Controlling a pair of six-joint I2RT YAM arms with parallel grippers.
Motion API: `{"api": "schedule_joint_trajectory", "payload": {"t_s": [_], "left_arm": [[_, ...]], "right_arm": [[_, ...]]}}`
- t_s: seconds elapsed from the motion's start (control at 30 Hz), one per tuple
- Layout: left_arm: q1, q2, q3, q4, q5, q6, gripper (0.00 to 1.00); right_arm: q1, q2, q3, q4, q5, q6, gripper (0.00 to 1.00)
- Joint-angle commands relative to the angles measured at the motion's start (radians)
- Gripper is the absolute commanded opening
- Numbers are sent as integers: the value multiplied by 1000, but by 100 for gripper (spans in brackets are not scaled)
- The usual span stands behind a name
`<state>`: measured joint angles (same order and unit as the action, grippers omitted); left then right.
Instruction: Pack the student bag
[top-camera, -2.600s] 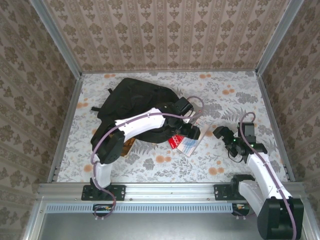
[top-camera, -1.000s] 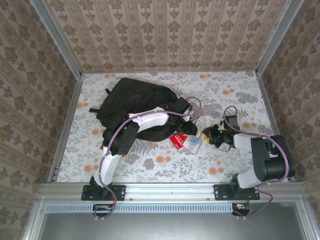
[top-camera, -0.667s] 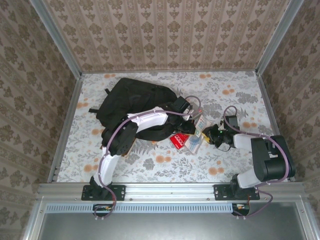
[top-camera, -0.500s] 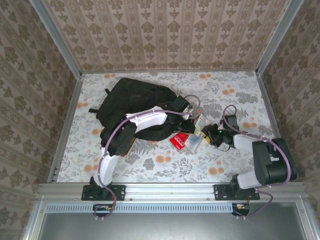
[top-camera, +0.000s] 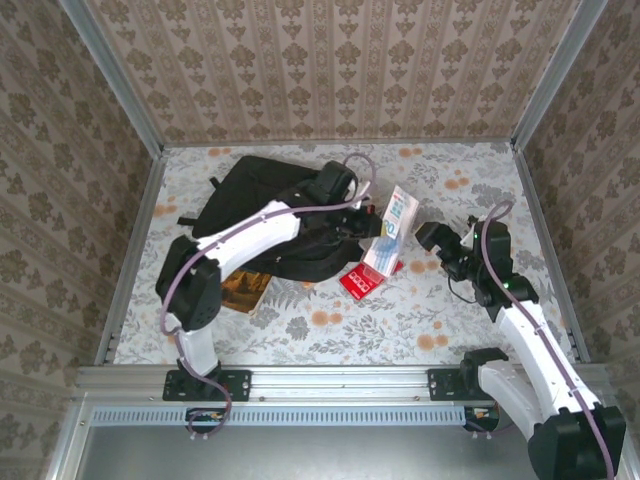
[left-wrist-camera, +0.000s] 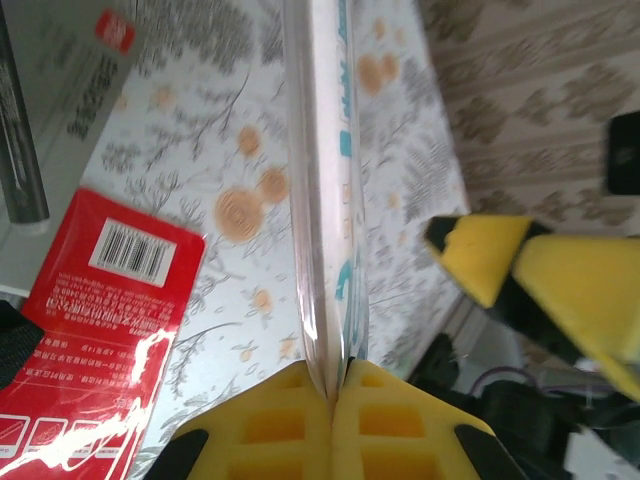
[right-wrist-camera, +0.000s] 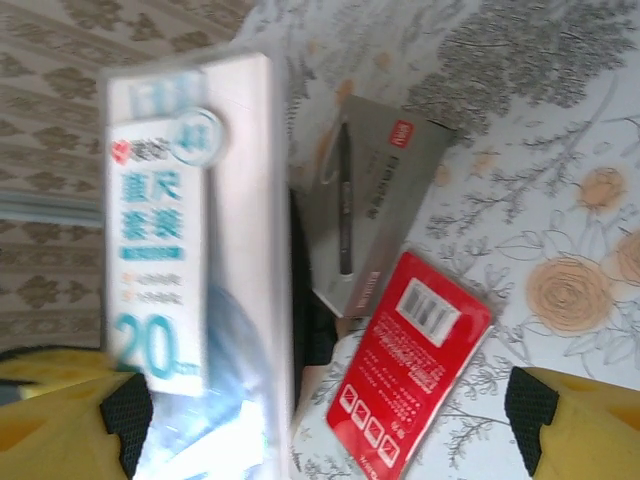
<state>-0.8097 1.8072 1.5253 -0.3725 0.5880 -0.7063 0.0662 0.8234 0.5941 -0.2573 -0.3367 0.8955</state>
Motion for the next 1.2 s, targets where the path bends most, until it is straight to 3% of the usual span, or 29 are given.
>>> {"api": "schedule_joint_trajectory", "payload": {"t_s": [0.0,0.23,0.7,0.93,1.03,1.17], "left_arm": [[33,-87,-46,78,71,-59,0],[58,-177,-126,198,170,-120,0],[58,-211,-201,323,206,-187,0],[58,-206,-215,303,196,-170,0],[64,-206,-215,278,181,-160,0],[75,-216,-201,209,154,-127,15]], "right_arm": [[-15,6,3,118,-136,58,91],[-13,129,-10,552,-424,243,84],[43,226,10,665,-429,320,58],[47,207,-18,661,-396,321,19],[47,196,-25,641,-383,308,9],[47,174,-13,569,-370,263,2]]}}
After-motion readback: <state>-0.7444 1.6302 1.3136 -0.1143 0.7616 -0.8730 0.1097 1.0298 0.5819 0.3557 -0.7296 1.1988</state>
